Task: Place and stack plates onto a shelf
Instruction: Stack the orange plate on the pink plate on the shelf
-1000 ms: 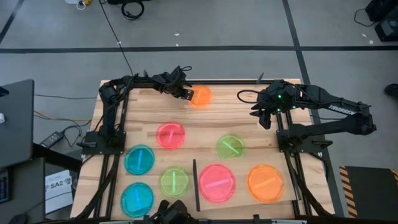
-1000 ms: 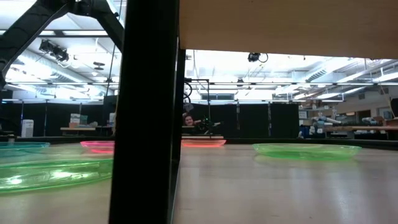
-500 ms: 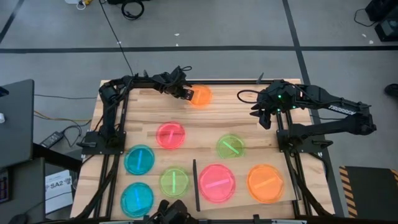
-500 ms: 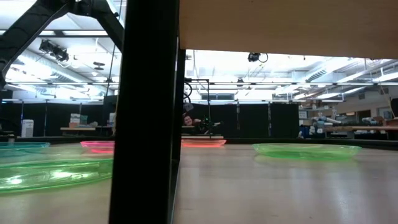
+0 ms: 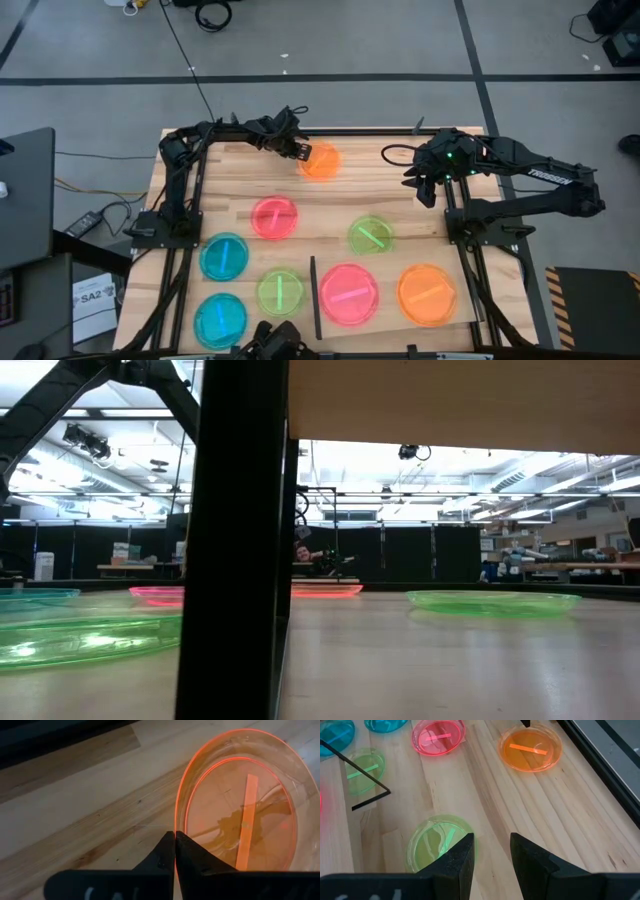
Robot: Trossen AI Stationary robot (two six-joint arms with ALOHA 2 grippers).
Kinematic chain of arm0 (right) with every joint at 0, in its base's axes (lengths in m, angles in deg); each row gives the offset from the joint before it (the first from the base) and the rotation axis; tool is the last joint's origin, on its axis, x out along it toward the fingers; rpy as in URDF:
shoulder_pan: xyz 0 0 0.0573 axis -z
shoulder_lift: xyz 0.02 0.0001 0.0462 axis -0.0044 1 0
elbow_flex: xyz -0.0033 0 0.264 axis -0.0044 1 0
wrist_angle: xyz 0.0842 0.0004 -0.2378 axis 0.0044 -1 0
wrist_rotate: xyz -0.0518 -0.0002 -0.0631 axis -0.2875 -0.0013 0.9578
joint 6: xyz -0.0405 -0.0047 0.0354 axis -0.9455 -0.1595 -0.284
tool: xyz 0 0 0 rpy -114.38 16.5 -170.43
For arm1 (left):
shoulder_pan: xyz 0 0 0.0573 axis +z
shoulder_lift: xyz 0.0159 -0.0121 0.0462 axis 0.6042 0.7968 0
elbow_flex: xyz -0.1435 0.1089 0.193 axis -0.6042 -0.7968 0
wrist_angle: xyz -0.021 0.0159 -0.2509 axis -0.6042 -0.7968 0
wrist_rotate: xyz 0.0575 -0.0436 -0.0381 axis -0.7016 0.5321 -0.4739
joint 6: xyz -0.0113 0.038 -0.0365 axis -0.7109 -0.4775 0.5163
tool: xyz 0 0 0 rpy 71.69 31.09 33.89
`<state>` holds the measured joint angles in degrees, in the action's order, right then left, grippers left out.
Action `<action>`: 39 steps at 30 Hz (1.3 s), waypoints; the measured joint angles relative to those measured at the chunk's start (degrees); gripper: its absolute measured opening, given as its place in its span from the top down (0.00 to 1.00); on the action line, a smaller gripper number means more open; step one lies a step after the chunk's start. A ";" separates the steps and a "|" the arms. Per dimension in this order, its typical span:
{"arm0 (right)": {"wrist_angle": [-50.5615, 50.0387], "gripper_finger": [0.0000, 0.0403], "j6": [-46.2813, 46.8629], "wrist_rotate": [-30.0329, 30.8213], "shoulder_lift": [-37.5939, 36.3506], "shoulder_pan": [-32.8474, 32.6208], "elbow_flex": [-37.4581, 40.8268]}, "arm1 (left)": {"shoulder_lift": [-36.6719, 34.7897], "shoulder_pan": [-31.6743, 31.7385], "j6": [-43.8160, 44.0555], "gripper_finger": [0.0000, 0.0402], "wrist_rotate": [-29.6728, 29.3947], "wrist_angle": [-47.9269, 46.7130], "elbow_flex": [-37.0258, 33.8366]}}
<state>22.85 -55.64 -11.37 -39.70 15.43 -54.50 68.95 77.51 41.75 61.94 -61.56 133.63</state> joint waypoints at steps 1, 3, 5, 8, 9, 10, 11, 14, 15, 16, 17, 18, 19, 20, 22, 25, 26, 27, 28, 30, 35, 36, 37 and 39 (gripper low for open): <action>-0.01 0.67 0.00 0.00 0.00 0.00 0.00 | 0.00 0.00 0.00 0.98 0.00 0.00 0.01; 0.00 0.67 0.00 0.00 0.00 0.00 0.00 | 0.00 0.00 0.00 0.98 0.00 0.00 0.00; 0.00 0.67 0.00 0.00 0.00 0.00 0.00 | 0.00 0.00 0.00 0.98 0.00 0.00 0.00; 0.00 0.67 0.00 0.00 0.00 0.00 0.00 | -0.02 0.09 0.00 0.98 0.00 0.00 0.01; 0.00 0.67 0.00 0.00 0.00 0.00 0.00 | -0.04 0.15 0.00 0.98 0.00 0.00 0.00; 0.00 0.67 0.00 0.00 0.00 0.00 0.00 | -0.04 0.28 0.00 0.98 0.01 0.00 0.00; 0.00 0.67 0.00 0.00 0.00 0.00 0.00 | -0.04 0.33 0.00 0.98 0.08 0.00 0.02; 0.00 0.67 0.00 0.00 0.00 0.01 0.00 | -0.04 0.39 0.00 0.98 0.05 0.00 0.00; 0.00 0.67 0.00 0.00 0.00 0.02 0.00 | -0.08 0.38 0.00 0.98 0.03 0.00 0.02; 0.00 0.67 0.00 0.00 0.00 0.02 0.00 | -0.17 0.39 -0.02 0.98 -0.01 -0.04 0.00; -0.02 0.67 0.00 0.00 0.00 0.00 0.00 | -0.32 0.37 -0.04 0.98 -0.01 -0.03 0.00; 0.00 0.67 0.00 0.00 0.02 0.00 0.00 | -0.54 0.37 -0.06 0.99 -0.02 -0.01 0.01; 0.00 0.67 0.00 0.00 0.00 0.00 0.00 | -0.84 0.37 -0.08 0.99 -0.02 0.00 0.00; 0.00 0.67 0.00 0.00 0.00 0.00 0.00 | -1.18 0.37 -0.07 0.99 -0.02 -0.06 0.01; 0.00 0.67 0.00 0.00 0.00 0.00 0.00 | -1.93 0.38 -0.09 0.99 -0.02 0.08 0.00; -0.01 0.67 0.00 0.00 0.01 0.00 0.00 | -3.13 0.39 -0.11 0.99 -0.07 -0.02 0.02; 0.00 0.67 0.00 0.00 0.00 0.00 0.00 | -3.54 0.39 -0.11 0.99 -0.04 -0.13 0.02; -0.02 0.67 0.02 0.00 0.00 0.00 0.00 | -3.95 0.37 -0.11 0.99 -0.04 -0.03 0.02; -0.01 0.67 0.00 0.00 0.00 0.00 0.00 | -4.40 0.37 -0.12 0.99 -0.03 -0.07 0.02; -0.01 0.67 0.01 0.00 0.00 0.00 0.00 | -5.35 0.43 -0.12 1.00 0.27 0.04 0.02; -0.02 0.67 0.00 0.00 0.00 0.00 0.00 | -8.03 1.08 -0.13 1.00 1.08 -0.01 0.02; -0.02 0.67 0.00 0.00 0.00 0.00 0.00 | -8.68 1.18 -0.13 1.00 1.25 -0.02 0.02; -0.02 0.67 0.00 0.00 0.00 0.00 0.00 | -9.38 1.32 -0.11 1.00 1.64 0.25 0.02; -0.02 0.67 0.00 0.00 0.02 0.00 0.00 | -10.72 1.83 -0.07 1.00 3.68 -0.07 0.02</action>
<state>22.83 -55.64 -11.37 -39.68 15.43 -54.50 58.22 79.34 41.68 65.62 -61.63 133.65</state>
